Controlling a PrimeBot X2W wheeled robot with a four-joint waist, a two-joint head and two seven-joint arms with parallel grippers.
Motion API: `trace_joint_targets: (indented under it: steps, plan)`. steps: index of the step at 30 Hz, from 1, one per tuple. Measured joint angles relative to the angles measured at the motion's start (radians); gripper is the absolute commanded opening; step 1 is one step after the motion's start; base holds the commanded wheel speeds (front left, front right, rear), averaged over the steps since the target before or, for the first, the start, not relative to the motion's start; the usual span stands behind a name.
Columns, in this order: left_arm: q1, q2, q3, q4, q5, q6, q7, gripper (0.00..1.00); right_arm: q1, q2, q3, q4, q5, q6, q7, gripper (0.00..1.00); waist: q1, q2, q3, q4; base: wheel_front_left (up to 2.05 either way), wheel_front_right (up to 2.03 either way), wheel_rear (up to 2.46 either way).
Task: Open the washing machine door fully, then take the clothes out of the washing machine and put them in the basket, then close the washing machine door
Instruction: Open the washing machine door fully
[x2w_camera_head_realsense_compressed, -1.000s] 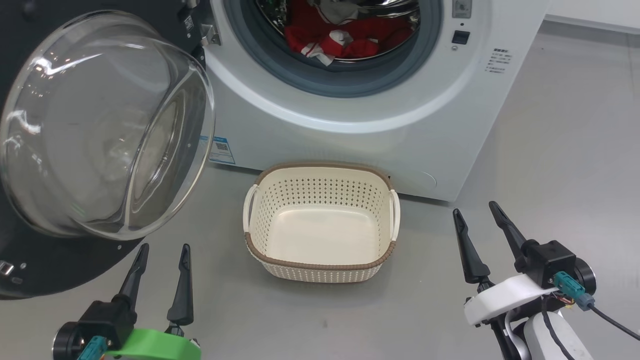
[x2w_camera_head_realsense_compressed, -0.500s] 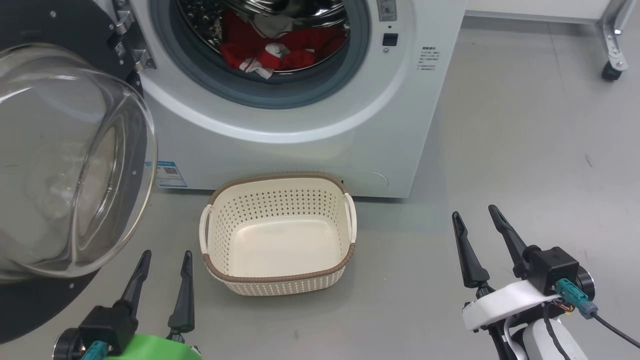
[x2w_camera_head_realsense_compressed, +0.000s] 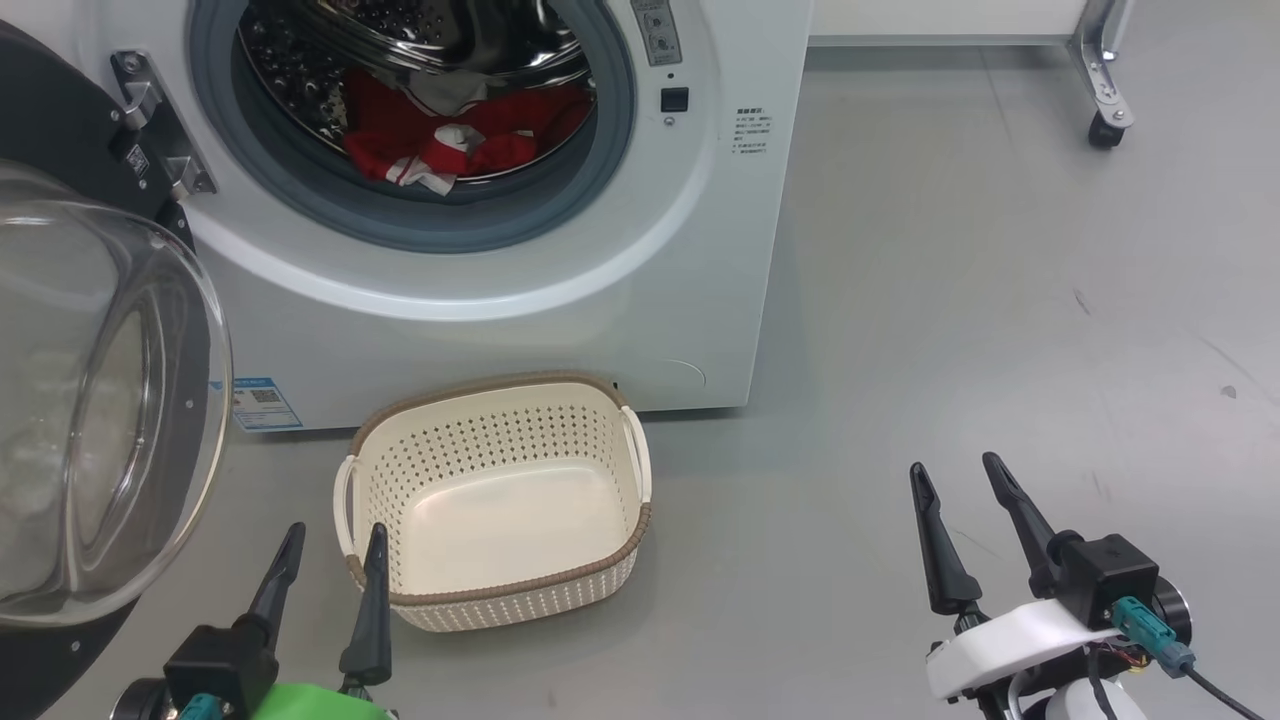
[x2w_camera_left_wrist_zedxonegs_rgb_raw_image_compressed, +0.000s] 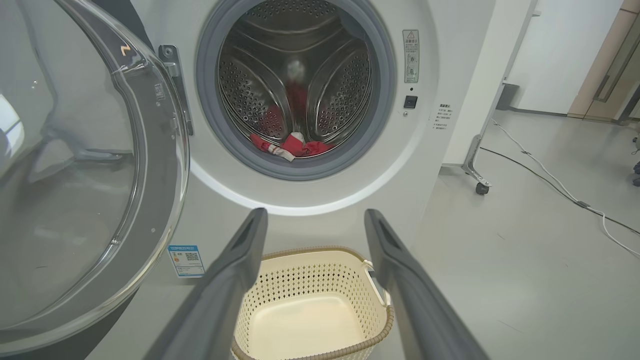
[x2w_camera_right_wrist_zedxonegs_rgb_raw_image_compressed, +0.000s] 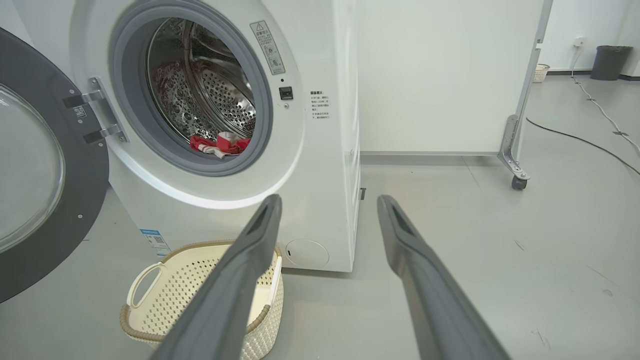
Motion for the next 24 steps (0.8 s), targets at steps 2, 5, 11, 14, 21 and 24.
trace_joint_targets:
  steps: [2, 5, 11, 14, 21, 24]
  plan:
    - [0.007, 0.0, -0.001, -0.004, 0.0, 0.0, 0.002, 1.0, 0.004, 0.001, 0.003, -0.004, 0.002, -0.002, 0.0, 1.0, 0.0, 0.0, -0.004, -0.01, 0.0, 0.0, 0.0]
    - [0.011, 0.0, -0.012, -0.007, 0.001, 0.0, 0.014, 1.0, 0.014, 0.001, 0.0, -0.017, 0.005, -0.01, 0.0, 1.0, 0.0, 0.0, -0.008, -0.019, 0.0, 0.0, 0.0]
    - [0.012, 0.0, -0.014, -0.018, 0.001, 0.007, 0.023, 1.0, 0.021, 0.002, 0.0, -0.027, 0.006, -0.019, 0.0, 1.0, 0.0, 0.0, -0.009, -0.024, 0.0, 0.0, 0.0]
    - [0.012, 0.0, -0.014, -0.024, 0.001, 0.009, 0.027, 1.0, 0.021, 0.002, 0.001, -0.03, 0.006, -0.019, 0.0, 1.0, 0.0, 0.0, -0.008, -0.026, 0.0, 0.0, 0.0]
    - [0.012, 0.0, -0.015, -0.034, 0.001, 0.016, 0.035, 1.0, 0.025, 0.002, 0.008, -0.031, 0.005, -0.019, 0.0, 1.0, 0.0, 0.0, -0.008, -0.027, 0.0, 0.0, 0.0]
    - [0.012, 0.001, -0.021, -0.035, 0.001, 0.017, 0.044, 1.0, 0.029, 0.002, 0.007, -0.034, 0.005, -0.019, 0.0, 1.0, 0.0, 0.0, -0.008, -0.025, 0.0, 0.0, 0.0]
